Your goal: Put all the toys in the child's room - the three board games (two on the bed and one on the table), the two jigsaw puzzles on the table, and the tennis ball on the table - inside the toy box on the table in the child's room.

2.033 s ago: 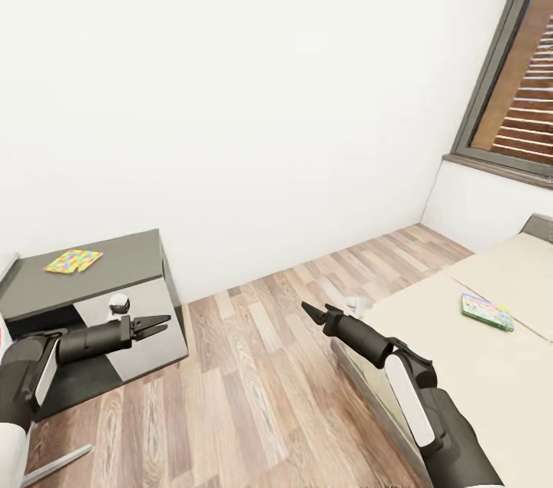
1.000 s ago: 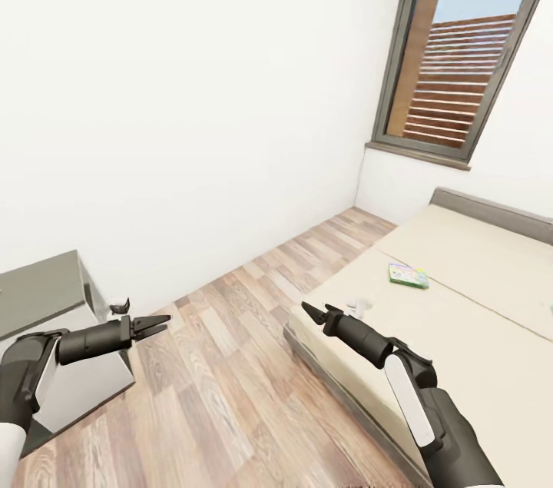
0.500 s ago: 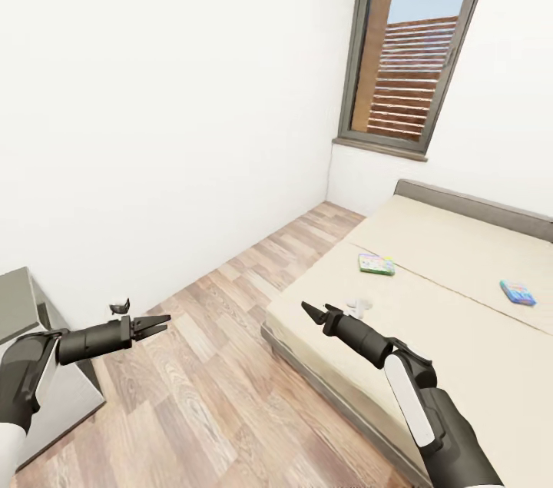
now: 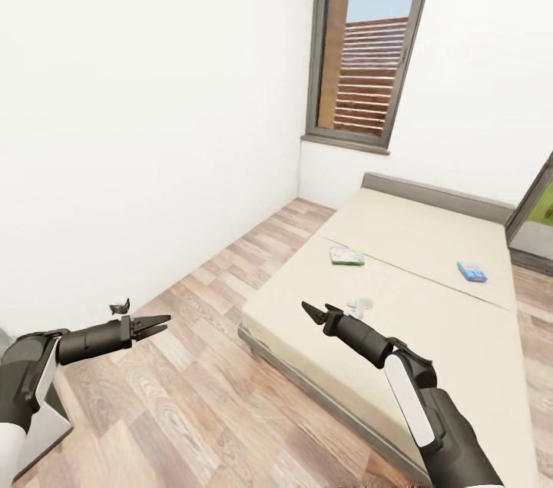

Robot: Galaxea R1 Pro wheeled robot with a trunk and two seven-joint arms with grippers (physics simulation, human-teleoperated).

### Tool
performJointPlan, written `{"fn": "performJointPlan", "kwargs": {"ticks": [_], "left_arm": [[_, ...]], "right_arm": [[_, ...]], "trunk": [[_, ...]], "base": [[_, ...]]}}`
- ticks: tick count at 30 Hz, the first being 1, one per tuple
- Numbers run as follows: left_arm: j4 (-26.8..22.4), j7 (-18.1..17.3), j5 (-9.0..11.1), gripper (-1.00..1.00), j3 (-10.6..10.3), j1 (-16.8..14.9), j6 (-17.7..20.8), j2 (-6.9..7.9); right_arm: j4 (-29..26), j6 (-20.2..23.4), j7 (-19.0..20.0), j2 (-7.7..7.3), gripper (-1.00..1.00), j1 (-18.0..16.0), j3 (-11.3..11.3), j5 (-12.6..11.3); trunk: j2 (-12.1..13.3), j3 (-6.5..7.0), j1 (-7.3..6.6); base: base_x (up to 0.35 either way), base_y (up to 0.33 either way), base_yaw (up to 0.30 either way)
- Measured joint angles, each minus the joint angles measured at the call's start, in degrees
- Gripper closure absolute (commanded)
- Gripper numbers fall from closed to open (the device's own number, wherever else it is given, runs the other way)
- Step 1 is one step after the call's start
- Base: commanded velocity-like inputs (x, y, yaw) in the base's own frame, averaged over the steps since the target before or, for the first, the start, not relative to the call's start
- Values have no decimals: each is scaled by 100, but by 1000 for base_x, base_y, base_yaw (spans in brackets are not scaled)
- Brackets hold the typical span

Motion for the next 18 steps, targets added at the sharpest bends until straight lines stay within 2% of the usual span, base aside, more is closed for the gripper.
{"fn": "performJointPlan", "kwargs": {"ticks": [18], "left_arm": [[0, -3, 0, -100, -1, 0, 0, -9]], "right_arm": [[0, -4, 0, 2, -100, 0, 6, 0]], "trunk": [[0, -45, 0]], "base": [[0, 0, -266]]}}
